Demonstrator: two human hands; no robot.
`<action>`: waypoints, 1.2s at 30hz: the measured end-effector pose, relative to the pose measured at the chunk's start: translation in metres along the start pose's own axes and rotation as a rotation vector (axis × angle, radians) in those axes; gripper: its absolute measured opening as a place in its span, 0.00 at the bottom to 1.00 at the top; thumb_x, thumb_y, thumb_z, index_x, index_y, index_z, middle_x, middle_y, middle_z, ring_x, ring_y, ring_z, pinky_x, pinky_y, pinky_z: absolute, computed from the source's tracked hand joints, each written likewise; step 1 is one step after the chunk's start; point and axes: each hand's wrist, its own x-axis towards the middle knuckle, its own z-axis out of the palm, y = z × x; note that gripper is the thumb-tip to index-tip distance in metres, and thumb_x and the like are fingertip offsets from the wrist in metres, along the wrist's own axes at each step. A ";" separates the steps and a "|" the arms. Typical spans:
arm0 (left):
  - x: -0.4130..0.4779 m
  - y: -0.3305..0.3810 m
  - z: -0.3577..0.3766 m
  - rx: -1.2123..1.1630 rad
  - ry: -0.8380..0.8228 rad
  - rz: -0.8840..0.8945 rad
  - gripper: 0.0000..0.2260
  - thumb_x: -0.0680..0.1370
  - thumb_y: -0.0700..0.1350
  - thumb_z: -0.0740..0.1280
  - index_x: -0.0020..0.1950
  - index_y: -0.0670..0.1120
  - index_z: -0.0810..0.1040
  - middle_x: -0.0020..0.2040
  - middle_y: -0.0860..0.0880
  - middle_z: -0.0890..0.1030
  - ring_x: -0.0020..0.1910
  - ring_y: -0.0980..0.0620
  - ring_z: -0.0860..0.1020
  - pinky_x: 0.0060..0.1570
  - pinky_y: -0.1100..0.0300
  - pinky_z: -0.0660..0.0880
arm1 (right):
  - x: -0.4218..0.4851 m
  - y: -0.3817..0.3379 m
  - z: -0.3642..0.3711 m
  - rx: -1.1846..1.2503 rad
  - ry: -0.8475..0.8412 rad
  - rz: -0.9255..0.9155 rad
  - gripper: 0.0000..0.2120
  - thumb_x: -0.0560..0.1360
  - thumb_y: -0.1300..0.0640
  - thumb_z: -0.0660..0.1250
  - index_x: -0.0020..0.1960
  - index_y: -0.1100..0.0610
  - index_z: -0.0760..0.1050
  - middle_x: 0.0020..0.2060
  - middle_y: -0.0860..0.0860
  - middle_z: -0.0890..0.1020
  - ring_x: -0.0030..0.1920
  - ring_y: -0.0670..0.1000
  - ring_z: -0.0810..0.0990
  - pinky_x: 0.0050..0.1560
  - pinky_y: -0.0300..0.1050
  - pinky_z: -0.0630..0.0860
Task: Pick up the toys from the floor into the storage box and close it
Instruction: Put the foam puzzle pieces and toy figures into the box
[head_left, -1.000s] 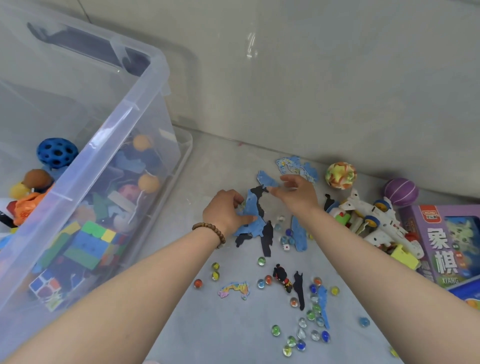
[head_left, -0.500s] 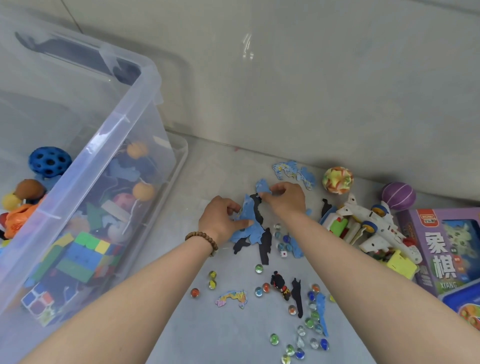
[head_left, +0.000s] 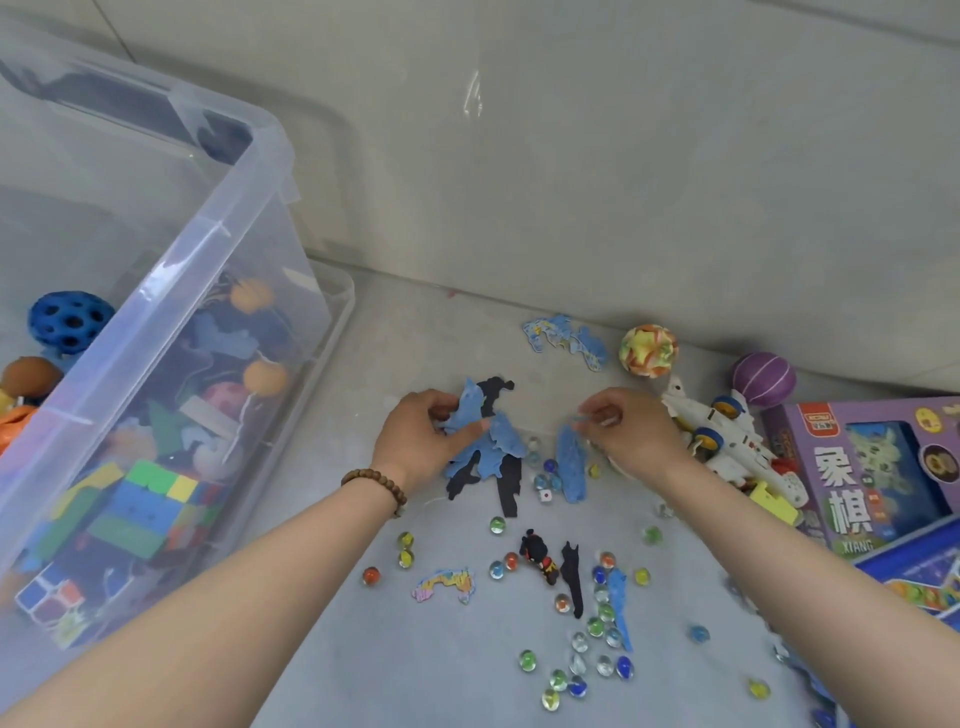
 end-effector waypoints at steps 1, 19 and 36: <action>-0.001 0.003 0.003 0.049 0.010 0.003 0.23 0.68 0.57 0.73 0.57 0.47 0.75 0.52 0.51 0.75 0.48 0.55 0.74 0.47 0.63 0.70 | -0.003 0.006 0.000 -0.081 -0.007 0.019 0.12 0.72 0.53 0.70 0.54 0.56 0.77 0.48 0.50 0.80 0.44 0.45 0.75 0.41 0.36 0.69; 0.000 0.010 0.013 0.309 0.070 0.001 0.30 0.67 0.58 0.74 0.61 0.45 0.68 0.58 0.46 0.67 0.56 0.46 0.70 0.48 0.53 0.73 | -0.015 0.002 0.031 -0.084 0.050 0.242 0.25 0.68 0.49 0.74 0.60 0.57 0.70 0.58 0.54 0.70 0.55 0.53 0.74 0.50 0.46 0.72; 0.000 0.002 0.010 0.121 0.105 0.038 0.22 0.65 0.49 0.78 0.49 0.47 0.69 0.48 0.49 0.71 0.48 0.48 0.71 0.42 0.60 0.64 | -0.015 0.009 0.031 0.031 0.043 0.183 0.15 0.68 0.60 0.73 0.45 0.57 0.67 0.42 0.48 0.76 0.46 0.49 0.76 0.41 0.45 0.72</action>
